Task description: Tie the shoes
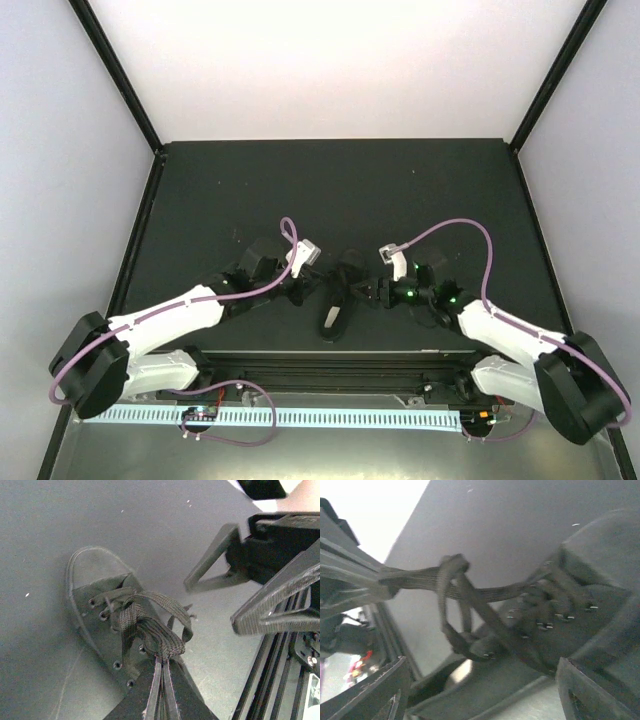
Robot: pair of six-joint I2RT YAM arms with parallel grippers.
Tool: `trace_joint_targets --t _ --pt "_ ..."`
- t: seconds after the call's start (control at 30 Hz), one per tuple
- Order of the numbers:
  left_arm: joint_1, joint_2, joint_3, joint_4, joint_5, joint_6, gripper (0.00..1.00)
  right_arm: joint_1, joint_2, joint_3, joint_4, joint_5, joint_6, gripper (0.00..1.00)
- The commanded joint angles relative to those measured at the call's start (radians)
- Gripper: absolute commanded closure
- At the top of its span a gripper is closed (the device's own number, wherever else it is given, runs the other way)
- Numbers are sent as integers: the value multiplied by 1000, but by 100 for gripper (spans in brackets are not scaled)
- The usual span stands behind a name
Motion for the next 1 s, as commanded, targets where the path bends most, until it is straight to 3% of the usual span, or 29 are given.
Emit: trace_joint_targets --t 0.0,0.13,0.33,0.57,0.7,0.83,0.97 --pt "27 -12 96 -240 -20 4 98 3 -100 7 -225 231 -50 18" --pt "49 1 181 -401 -3 31 98 6 -108 20 -348 332 -95 19" --pt "64 25 288 -559 34 71 98 27 -16 62 -346 339 -121 23" --pt "73 30 341 -631 35 99 98 39 102 88 -269 249 -170 21" --pt "78 30 351 -646 41 109 98 50 157 119 -250 271 -191 22" --pt "81 29 355 -648 49 112 99 52 216 150 -239 265 -205 30" --pt "94 16 357 -634 52 101 99 52 245 147 -231 265 -197 49"
